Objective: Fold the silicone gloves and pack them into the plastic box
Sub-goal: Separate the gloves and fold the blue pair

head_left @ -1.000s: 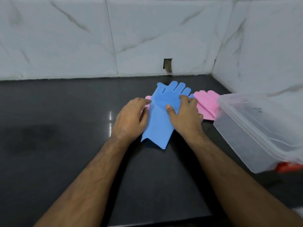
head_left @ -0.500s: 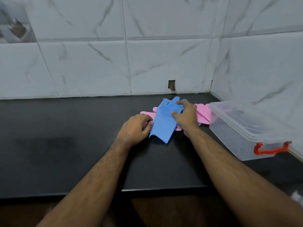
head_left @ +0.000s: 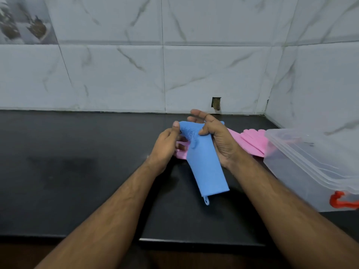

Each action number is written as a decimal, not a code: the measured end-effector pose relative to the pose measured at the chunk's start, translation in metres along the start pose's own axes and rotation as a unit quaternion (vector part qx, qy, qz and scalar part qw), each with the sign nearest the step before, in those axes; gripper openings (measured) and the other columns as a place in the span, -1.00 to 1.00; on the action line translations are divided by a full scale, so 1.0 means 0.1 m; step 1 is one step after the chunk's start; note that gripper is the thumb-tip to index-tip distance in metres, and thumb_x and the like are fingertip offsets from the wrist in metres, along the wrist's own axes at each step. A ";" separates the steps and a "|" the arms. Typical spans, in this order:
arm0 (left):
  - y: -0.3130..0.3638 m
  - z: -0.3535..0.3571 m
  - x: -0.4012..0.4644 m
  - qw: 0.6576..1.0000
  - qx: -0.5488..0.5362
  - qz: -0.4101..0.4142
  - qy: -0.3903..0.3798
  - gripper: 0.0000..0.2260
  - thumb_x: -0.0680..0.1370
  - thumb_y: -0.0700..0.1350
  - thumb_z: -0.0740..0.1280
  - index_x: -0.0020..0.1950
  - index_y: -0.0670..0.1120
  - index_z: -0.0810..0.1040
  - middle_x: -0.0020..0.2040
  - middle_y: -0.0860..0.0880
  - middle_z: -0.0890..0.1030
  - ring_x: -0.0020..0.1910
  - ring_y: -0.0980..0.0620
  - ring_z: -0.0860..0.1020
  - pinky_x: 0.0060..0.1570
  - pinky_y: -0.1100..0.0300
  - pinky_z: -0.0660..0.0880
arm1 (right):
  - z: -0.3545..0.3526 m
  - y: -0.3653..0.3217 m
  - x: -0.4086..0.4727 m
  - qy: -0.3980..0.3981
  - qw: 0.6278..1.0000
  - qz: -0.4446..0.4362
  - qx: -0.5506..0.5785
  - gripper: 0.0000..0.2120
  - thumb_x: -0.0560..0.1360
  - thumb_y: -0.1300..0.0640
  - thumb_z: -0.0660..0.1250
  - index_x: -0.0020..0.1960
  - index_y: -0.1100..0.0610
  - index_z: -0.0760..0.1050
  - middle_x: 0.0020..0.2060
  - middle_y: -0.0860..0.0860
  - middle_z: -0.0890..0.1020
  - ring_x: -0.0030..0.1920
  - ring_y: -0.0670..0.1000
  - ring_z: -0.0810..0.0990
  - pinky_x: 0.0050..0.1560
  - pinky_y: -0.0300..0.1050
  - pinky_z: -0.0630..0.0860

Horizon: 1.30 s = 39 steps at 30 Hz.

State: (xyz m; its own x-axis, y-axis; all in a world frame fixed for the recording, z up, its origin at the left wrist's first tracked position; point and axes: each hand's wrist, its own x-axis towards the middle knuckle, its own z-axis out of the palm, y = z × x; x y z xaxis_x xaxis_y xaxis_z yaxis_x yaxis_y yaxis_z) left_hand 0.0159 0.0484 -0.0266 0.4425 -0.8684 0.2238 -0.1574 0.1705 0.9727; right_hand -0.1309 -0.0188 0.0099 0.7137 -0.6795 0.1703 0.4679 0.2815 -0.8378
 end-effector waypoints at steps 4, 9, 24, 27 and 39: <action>0.05 -0.06 -0.01 0.993 -0.105 -0.055 -0.027 -0.48 0.62 0.38 0.12 0.18 0.04 0.68 -0.14 -0.04 0.75 -0.29 0.08 0.66 -0.46 0.27 0.46 | 0.03 0.03 -0.04 -0.040 0.999 -0.003 0.004 -0.46 0.32 0.37 0.16 0.21 0.11 0.63 0.17 0.10 0.63 0.16 0.13 0.60 0.14 0.06 0.57; 0.07 -0.15 -0.17 0.991 -0.110 -0.072 -0.027 -0.40 0.50 0.36 0.35 0.17 -0.17 0.65 -0.17 -0.09 0.63 -0.34 0.01 0.52 -0.45 0.20 0.36 | 0.02 -0.10 -0.25 -0.011 0.998 -0.009 0.053 -0.45 0.32 0.36 0.14 0.26 0.12 0.55 0.15 0.08 0.61 0.09 0.11 0.62 0.15 0.06 0.55; 0.31 -0.34 -1.23 0.924 -0.326 -0.192 -0.057 -0.88 0.58 -0.22 0.30 0.10 -0.19 0.51 -0.08 -0.17 0.58 -0.36 0.00 0.56 -0.45 0.23 0.53 | 0.82 0.27 -1.43 0.157 0.977 0.069 0.123 -0.75 0.52 0.21 0.15 0.09 0.07 0.54 -0.06 0.23 0.69 -0.18 0.24 0.72 -0.11 0.02 0.62; 0.31 -0.36 -1.30 0.941 -0.278 -0.193 -0.029 -0.94 0.59 -0.30 0.20 0.01 -0.21 0.46 -0.29 -0.11 0.52 -0.60 0.11 0.36 -0.74 0.32 0.14 | 0.86 0.30 -1.56 0.178 0.976 0.123 0.034 -0.77 0.50 0.15 0.15 -0.16 0.04 0.59 -0.31 0.09 0.65 -0.37 0.09 0.61 -0.28 -0.19 0.54; 0.24 -0.42 -1.19 0.987 -0.142 -0.076 0.026 -0.73 0.50 -0.42 0.23 0.15 -0.28 0.59 -0.08 -0.22 0.65 -0.19 -0.10 0.62 -0.31 0.15 0.59 | 0.51 0.24 -1.39 0.173 0.945 0.091 -0.261 -0.89 0.49 0.21 0.33 -0.02 0.15 0.60 -0.26 0.02 0.63 -0.33 -0.03 0.58 -0.26 -0.15 0.53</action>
State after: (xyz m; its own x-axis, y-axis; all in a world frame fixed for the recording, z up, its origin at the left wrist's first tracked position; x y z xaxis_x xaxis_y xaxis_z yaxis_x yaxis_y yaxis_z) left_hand -0.0036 0.1753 -0.0272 0.4882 -0.8699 0.0699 0.1638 0.1700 0.9717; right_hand -0.1920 0.1170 -0.0076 0.5018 -0.8584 -0.1060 -0.0327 0.1036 -0.9941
